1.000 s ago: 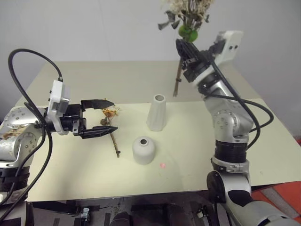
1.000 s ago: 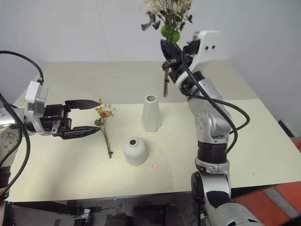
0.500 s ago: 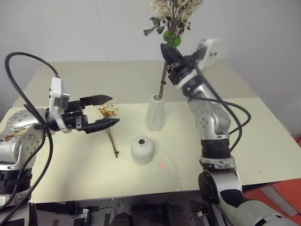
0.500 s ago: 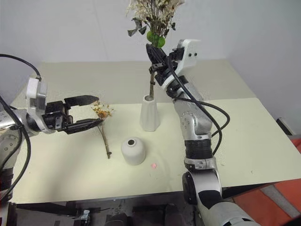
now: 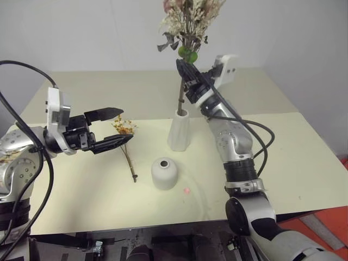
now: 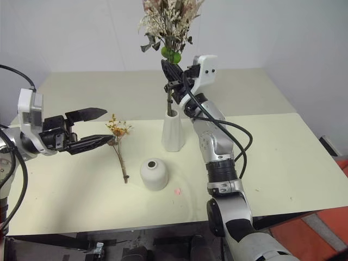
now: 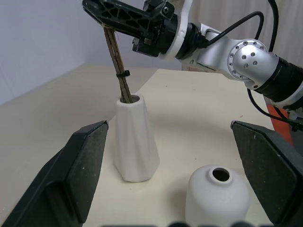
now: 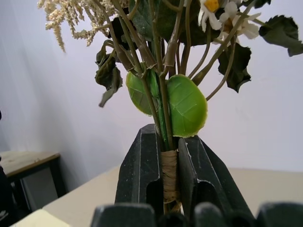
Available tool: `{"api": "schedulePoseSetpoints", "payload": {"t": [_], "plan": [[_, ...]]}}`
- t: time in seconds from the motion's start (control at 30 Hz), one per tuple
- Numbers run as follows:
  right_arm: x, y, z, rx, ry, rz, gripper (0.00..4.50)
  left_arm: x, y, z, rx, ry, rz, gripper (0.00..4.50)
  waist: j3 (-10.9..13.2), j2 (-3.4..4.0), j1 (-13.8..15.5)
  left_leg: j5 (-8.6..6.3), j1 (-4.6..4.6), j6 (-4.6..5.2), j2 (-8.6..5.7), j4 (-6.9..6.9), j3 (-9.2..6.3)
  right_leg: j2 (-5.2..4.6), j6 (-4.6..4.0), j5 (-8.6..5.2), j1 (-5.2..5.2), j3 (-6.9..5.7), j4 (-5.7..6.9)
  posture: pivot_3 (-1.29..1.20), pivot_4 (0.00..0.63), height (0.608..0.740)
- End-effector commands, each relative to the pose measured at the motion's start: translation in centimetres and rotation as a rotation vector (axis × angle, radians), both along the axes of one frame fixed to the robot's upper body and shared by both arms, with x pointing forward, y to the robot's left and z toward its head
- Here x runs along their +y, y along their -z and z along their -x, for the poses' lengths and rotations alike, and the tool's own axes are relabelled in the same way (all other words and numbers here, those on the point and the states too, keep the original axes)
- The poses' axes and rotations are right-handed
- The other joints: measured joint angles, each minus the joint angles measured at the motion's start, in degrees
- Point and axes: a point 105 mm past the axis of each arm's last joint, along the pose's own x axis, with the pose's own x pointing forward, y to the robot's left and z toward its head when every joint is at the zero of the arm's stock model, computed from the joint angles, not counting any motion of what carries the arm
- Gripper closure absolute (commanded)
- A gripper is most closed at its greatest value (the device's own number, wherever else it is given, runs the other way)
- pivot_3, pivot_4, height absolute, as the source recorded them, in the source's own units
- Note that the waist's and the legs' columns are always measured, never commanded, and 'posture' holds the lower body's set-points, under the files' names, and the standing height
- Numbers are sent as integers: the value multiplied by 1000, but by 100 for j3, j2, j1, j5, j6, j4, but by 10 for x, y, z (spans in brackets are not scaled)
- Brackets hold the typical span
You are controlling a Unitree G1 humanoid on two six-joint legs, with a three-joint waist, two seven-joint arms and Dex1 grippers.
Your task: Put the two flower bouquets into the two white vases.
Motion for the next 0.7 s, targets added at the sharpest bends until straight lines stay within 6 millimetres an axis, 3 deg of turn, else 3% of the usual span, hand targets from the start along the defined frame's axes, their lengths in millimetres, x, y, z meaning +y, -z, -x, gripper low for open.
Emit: {"api": "schedulePoseSetpoints", "payload": {"t": [0.03,0.2,0.47,0.6,0.7], "plan": [[0,-10,8,-68,2,4,4286,1,-11,7,-45,-6,-8,0,0,0,-2,0,-1,0,0,0,0,0,0,0,0,0,0,0,150,740],[0,2,7,-53,7,26,4286,1,-12,7,-48,-12,-8,0,0,0,0,0,0,0,0,0,0,0,0,0,0,0,0,0,150,740],[-11,28,7,-6,54,48,1608,3,-9,4,-40,-29,-12,0,0,0,1,0,0,-1,0,0,0,0,0,0,1,0,0,0,150,740],[-21,39,19,-4,71,80,224,6,1,-6,-5,-121,-36,0,0,0,3,0,0,-1,-1,0,-1,0,0,0,0,0,0,0,150,740],[-34,42,36,-16,76,134,30,12,23,-26,71,-302,-139,0,0,0,15,0,0,0,-1,-1,-2,-1,0,0,1,0,-1,0,150,740]]}}
